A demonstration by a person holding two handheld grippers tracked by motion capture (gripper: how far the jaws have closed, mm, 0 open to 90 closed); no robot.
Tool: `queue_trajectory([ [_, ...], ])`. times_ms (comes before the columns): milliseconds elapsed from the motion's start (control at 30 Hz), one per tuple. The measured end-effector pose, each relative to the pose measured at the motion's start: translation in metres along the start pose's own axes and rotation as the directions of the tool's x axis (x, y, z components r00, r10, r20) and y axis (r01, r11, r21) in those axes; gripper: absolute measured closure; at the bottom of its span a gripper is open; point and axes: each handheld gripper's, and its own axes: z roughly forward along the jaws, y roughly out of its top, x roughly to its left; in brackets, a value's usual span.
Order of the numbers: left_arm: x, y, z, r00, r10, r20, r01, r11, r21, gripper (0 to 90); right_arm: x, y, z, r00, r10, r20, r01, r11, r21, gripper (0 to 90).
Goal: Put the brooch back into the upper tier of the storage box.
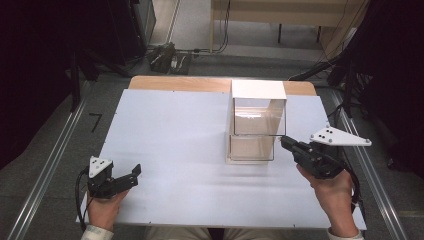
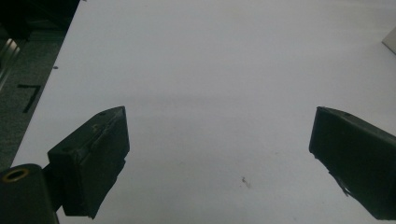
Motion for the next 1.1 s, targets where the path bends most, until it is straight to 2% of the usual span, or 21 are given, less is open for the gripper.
queue_trajectory([
  [1100, 0.001, 0.0, 0.0, 1.0, -0.005, -0.001, 0.005, 1.0, 0.004, 6.2, -0.002, 0.016, 0.022, 0.9999, 0.008, -0.009, -0.009, 0.999, -0.036, 86.6],
])
